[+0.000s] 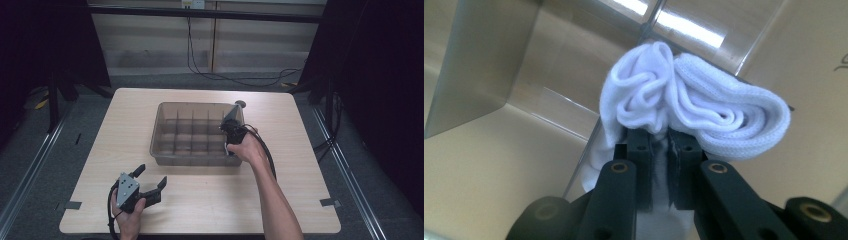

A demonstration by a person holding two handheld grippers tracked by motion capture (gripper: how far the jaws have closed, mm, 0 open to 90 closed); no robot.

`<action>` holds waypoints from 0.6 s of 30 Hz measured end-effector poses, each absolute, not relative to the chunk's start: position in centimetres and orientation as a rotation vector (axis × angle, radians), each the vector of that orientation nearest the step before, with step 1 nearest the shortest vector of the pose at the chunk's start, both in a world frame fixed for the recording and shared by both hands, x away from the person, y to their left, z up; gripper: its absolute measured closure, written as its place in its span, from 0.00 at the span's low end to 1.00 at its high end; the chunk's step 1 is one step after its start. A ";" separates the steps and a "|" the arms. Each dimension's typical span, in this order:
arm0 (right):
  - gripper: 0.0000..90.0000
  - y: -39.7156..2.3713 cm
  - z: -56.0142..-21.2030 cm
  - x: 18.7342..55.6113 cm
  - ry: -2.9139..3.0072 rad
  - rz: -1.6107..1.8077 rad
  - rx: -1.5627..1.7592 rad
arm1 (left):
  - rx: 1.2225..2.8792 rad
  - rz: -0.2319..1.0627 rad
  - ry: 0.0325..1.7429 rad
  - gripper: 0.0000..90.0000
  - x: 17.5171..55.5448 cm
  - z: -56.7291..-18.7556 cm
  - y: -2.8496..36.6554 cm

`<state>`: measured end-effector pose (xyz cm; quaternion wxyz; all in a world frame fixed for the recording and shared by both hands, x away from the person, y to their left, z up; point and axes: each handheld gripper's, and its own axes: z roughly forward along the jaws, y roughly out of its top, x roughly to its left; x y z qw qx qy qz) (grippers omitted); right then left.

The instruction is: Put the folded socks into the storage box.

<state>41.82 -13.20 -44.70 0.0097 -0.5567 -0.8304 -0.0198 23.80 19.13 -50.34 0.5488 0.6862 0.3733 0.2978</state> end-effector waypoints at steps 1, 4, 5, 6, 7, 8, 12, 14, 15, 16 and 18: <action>0.91 -13.3 -44.7 41.8 -2.595 -0.074 -1.735 | 1.625 0.705 0.885 0.18 23.8 -50.3 19.1; 0.85 -13.6 -44.5 41.4 -2.609 -0.127 -1.708 | 1.626 0.699 0.887 0.18 23.8 -50.3 19.1; 0.82 -13.8 -44.4 41.3 -2.606 -0.155 -1.701 | 1.628 0.696 0.885 0.18 23.9 -50.3 19.1; 0.80 -13.9 -44.2 41.2 -2.601 -0.183 -1.698 | 1.630 0.697 0.885 0.18 23.9 -50.3 19.1; 0.79 -14.0 -44.1 41.0 -2.600 -0.198 -1.699 | 1.634 0.697 0.884 0.18 23.9 -50.3 19.1; 0.78 -14.1 -44.0 40.9 -2.597 -0.211 -1.703 | 1.636 0.698 0.884 0.18 23.9 -50.3 19.1; 0.73 -14.5 -43.5 40.5 -2.581 -0.262 -1.714 | 1.637 0.695 0.883 0.18 23.9 -50.3 19.1; 0.71 -14.6 -43.4 40.4 -2.580 -0.282 -1.712 | 1.640 0.695 0.881 0.18 23.9 -50.3 19.1; 0.67 -14.7 -43.1 40.3 -2.583 -0.300 -1.710 | 1.641 0.695 0.882 0.18 23.9 -50.3 19.1; 0.64 -14.7 -42.9 40.2 -2.583 -0.312 -1.714 | 1.640 0.696 0.885 0.18 23.9 -50.3 19.1; 0.62 -14.9 -42.4 40.0 -2.580 -0.357 -1.706 | 1.641 0.696 0.883 0.18 23.9 -50.3 19.1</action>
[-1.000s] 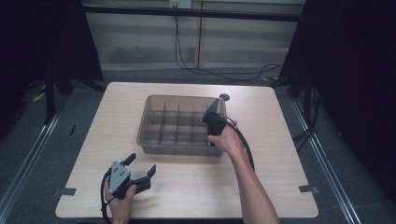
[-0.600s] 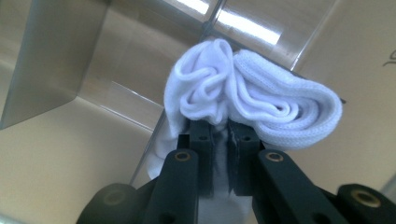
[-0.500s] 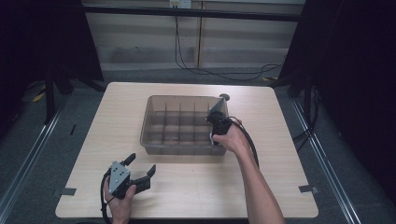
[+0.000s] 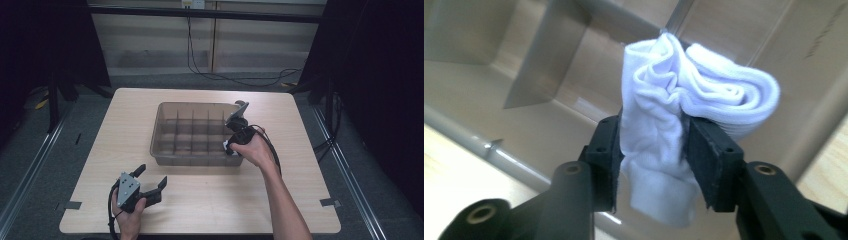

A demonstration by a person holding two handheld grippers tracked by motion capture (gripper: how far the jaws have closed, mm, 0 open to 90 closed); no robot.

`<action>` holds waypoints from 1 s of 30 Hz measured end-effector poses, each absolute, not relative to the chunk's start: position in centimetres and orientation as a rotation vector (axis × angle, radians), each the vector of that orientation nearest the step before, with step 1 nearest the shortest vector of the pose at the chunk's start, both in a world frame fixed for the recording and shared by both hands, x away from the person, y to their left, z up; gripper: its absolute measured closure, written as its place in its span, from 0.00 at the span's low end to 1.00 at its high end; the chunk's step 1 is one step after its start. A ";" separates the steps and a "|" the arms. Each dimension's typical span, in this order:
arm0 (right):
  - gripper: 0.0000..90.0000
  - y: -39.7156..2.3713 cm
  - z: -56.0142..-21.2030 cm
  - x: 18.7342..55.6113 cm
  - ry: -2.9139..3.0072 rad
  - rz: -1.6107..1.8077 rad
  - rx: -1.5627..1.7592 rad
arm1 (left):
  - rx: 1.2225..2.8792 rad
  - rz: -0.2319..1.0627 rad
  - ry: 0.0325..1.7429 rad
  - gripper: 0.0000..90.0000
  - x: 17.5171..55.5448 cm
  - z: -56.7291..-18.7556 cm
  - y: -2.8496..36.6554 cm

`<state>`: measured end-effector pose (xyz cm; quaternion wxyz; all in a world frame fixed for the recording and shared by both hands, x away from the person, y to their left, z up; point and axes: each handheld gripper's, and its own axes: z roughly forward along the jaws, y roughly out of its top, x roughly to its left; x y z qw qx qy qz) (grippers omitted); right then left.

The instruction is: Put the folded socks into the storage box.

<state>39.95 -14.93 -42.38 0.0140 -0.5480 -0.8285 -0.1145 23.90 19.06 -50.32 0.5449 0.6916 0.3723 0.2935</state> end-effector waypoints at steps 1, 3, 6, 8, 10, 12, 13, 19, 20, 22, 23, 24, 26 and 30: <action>0.59 -15.2 -41.9 39.7 -2.577 -0.398 -1.723 | 1.641 0.700 0.881 0.18 23.9 -50.3 19.1; 0.58 -15.3 -41.4 39.5 -2.573 -0.466 -1.710 | 1.640 0.695 0.883 0.18 23.9 -50.3 19.1; 0.56 -15.4 -40.8 39.3 -2.581 -0.550 -1.713 | 1.641 0.697 0.883 0.18 23.9 -50.3 19.1; 0.50 -15.6 -40.3 39.0 -2.588 -0.609 -1.721 | 1.640 0.701 0.878 0.18 23.9 -50.3 19.1; 0.46 -15.9 -40.3 38.9 -2.576 -0.669 -1.730 | 1.635 0.696 0.881 0.18 23.9 -50.3 19.1; 0.43 -16.1 -40.3 38.8 -2.572 -0.705 -1.744 | 1.631 0.697 0.884 0.18 23.9 -50.3 19.1; 0.41 -16.2 -40.3 38.6 -2.563 -0.737 -1.754 | 1.632 0.697 0.885 0.18 23.9 -50.3 19.1; 0.27 -16.9 -39.8 37.4 -2.516 -1.059 -1.795 | 1.628 0.692 0.886 0.18 23.9 -50.3 19.2; 0.27 -16.9 -39.8 37.4 -2.516 -1.059 -1.795 | 1.623 0.689 0.889 0.18 23.9 -50.3 19.2; 0.14 -17.2 -39.7 37.0 -2.502 -1.138 -1.825 | 1.625 0.693 0.897 0.18 23.9 -50.3 19.2; 0.18 -17.4 -39.5 36.5 -2.499 -1.214 -1.883 | 1.628 0.690 0.901 0.18 24.0 -50.3 19.2; 0.18 -17.4 -39.5 36.5 -2.499 -1.214 -1.883 | 1.628 0.690 0.901 0.18 24.0 -50.3 19.2; 0.14 -17.9 -39.4 35.9 -2.464 -1.307 -1.916 | 1.625 0.687 0.910 0.18 24.0 -50.3 19.1; 0.16 -18.5 -39.7 35.1 -2.423 -1.408 -1.929 | 1.627 0.683 0.914 0.18 24.1 -50.3 19.1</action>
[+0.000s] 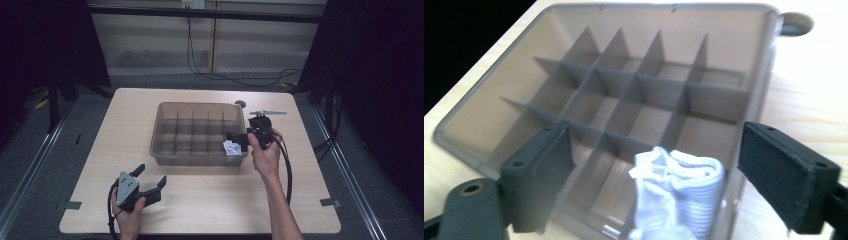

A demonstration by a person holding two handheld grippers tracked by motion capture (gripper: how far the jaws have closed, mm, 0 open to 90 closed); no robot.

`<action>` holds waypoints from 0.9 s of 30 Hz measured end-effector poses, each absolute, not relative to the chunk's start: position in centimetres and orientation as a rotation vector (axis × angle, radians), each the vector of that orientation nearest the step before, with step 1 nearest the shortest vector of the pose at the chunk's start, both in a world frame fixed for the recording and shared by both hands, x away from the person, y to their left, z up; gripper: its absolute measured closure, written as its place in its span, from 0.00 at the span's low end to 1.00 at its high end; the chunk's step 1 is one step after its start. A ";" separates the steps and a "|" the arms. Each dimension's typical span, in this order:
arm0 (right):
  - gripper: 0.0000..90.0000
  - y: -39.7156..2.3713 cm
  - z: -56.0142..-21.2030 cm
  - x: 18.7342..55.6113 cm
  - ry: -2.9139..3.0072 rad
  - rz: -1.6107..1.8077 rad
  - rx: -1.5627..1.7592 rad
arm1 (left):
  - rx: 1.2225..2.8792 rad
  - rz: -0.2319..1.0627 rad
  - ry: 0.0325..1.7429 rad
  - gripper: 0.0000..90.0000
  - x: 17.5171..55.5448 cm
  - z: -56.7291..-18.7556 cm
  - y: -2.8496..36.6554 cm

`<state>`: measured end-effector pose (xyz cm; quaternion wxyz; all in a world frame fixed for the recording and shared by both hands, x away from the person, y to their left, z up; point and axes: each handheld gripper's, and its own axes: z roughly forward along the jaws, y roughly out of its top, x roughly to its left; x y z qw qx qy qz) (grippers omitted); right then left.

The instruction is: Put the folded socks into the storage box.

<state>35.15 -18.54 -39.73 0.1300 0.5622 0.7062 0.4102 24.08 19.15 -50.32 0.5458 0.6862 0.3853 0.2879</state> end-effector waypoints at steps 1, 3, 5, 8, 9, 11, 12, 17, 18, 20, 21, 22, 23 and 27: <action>0.15 -18.7 -39.9 34.8 2.021 1.196 1.625 | 1.626 0.684 0.916 0.18 24.1 -50.3 19.1; 0.15 -19.0 -40.4 33.9 1.955 1.216 1.597 | 1.627 0.683 0.916 0.18 24.1 -50.3 19.1; 0.15 -19.2 -40.7 33.4 1.931 1.256 1.589 | 1.630 0.686 0.918 0.18 24.1 -50.3 19.1; 0.15 -19.6 -40.9 32.5 1.894 1.294 1.541 | 1.627 0.681 0.915 0.18 24.1 -50.3 19.1; 0.15 -19.8 -41.0 32.2 1.884 1.310 1.531 | 1.626 0.681 0.917 0.18 24.1 -50.3 19.2; 0.15 -19.9 -41.1 31.9 1.868 1.319 1.530 | 1.625 0.680 0.919 0.18 24.1 -50.3 19.1; 0.15 -20.4 -41.3 31.2 1.823 1.322 1.518 | 1.624 0.680 0.920 0.18 24.1 -50.3 19.2; 0.15 -21.4 -42.2 29.5 1.735 1.314 1.486 | 1.618 0.680 0.927 0.18 24.2 -50.3 19.3; 0.15 -21.4 -42.2 29.5 1.735 1.314 1.486 | 1.614 0.677 0.931 0.18 24.1 -50.3 19.3; 0.15 -22.2 -42.9 28.5 1.694 1.292 1.485 | 1.613 0.681 0.931 0.17 24.1 -50.3 19.3; 0.15 -22.2 -42.9 28.5 1.694 1.292 1.485 | 1.611 0.679 0.932 0.17 24.1 -50.3 19.3; 0.15 -22.8 -43.3 27.7 1.662 1.275 1.493 | 1.614 0.679 0.929 0.17 24.1 -50.3 19.3; 0.15 -23.0 -43.5 27.4 1.654 1.260 1.493 | 1.614 0.679 0.929 0.18 24.1 -50.3 19.3; 0.15 -24.2 -44.6 25.8 1.568 1.231 1.499 | 1.614 0.681 0.930 0.18 24.1 -50.3 19.3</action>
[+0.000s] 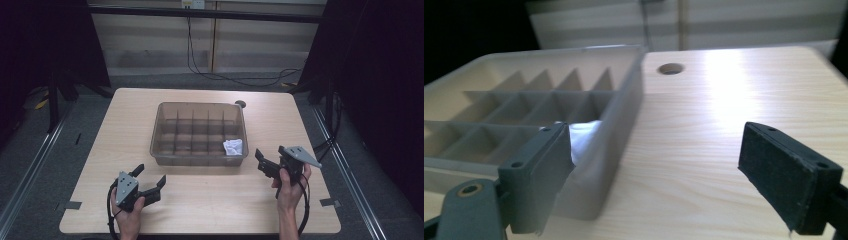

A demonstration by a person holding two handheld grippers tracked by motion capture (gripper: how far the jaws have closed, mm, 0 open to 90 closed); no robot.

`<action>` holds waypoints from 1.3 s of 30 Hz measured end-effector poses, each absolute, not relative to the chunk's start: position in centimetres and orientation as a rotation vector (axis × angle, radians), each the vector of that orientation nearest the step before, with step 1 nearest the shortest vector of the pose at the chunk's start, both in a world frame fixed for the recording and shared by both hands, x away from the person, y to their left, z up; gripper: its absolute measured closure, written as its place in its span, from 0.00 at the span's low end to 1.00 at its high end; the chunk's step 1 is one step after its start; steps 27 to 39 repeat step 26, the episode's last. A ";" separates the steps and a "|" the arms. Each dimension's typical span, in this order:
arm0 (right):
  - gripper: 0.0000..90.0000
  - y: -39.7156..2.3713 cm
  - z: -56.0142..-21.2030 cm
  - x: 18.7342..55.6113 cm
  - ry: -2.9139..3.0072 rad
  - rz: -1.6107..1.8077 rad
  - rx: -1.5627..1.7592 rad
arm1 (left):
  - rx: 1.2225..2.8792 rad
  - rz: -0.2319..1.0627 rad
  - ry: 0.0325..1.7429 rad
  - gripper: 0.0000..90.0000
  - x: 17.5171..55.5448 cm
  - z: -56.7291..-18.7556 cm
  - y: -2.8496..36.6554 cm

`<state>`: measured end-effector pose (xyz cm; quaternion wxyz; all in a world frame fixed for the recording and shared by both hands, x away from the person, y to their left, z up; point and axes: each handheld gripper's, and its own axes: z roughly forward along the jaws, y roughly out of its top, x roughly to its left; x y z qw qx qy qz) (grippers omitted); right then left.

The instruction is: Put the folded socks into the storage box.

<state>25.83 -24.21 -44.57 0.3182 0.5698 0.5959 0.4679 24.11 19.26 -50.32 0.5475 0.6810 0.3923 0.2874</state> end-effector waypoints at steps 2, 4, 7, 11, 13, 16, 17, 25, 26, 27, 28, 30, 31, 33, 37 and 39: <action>0.16 -24.7 -45.4 25.2 1.546 1.235 1.482 | 1.615 0.682 0.926 0.18 24.1 -50.3 19.3; 0.17 -25.0 -46.3 24.4 1.561 1.250 1.457 | 1.614 0.681 0.927 0.18 24.1 -50.3 19.3; 0.15 -25.3 -47.8 23.3 1.513 1.209 1.408 | 1.616 0.681 0.927 0.18 24.1 -50.3 19.3; 0.15 -25.5 -48.9 22.5 1.446 1.170 1.380 | 1.618 0.681 0.923 0.18 24.1 -50.3 19.2; 0.15 -25.4 -49.7 21.8 1.419 1.137 1.340 | 1.618 0.685 0.923 0.18 24.1 -50.3 19.2; 0.17 -25.5 -50.5 21.4 1.399 1.128 1.327 | 1.626 0.682 0.916 0.18 24.1 -50.3 19.1; 0.19 -25.4 -50.6 21.4 1.402 1.123 1.315 | 1.627 0.685 0.912 0.18 24.1 -50.3 19.2; 0.14 -25.6 -51.0 19.8 1.294 1.227 1.173 | 1.609 0.683 0.914 0.18 24.0 -50.3 19.3; 0.14 -25.7 -51.1 19.6 1.277 1.244 1.166 | 1.609 0.684 0.912 0.18 24.0 -50.3 19.3; 0.14 -25.7 -51.1 19.6 1.277 1.244 1.166 | 1.609 0.684 0.912 0.18 24.0 -50.3 19.3; 0.14 -25.7 -51.1 19.6 1.277 1.244 1.166 | 1.609 0.684 0.912 0.18 24.0 -50.3 19.3; 0.14 -25.7 -51.1 19.6 1.277 1.244 1.166 | 1.609 0.684 0.912 0.18 24.0 -50.3 19.3; 0.14 -25.7 -51.1 19.6 1.277 1.244 1.166 | 1.609 0.684 0.912 0.18 24.0 -50.3 19.3; 0.14 -25.7 -51.1 19.6 1.277 1.244 1.166 | 1.609 0.684 0.912 0.18 24.0 -50.3 19.3; 0.14 -25.7 -51.1 19.6 1.277 1.244 1.166 | 1.609 0.684 0.912 0.18 24.0 -50.3 19.3; 0.14 -25.7 -51.1 19.6 1.277 1.244 1.166 | 1.609 0.684 0.912 0.18 24.0 -50.3 19.3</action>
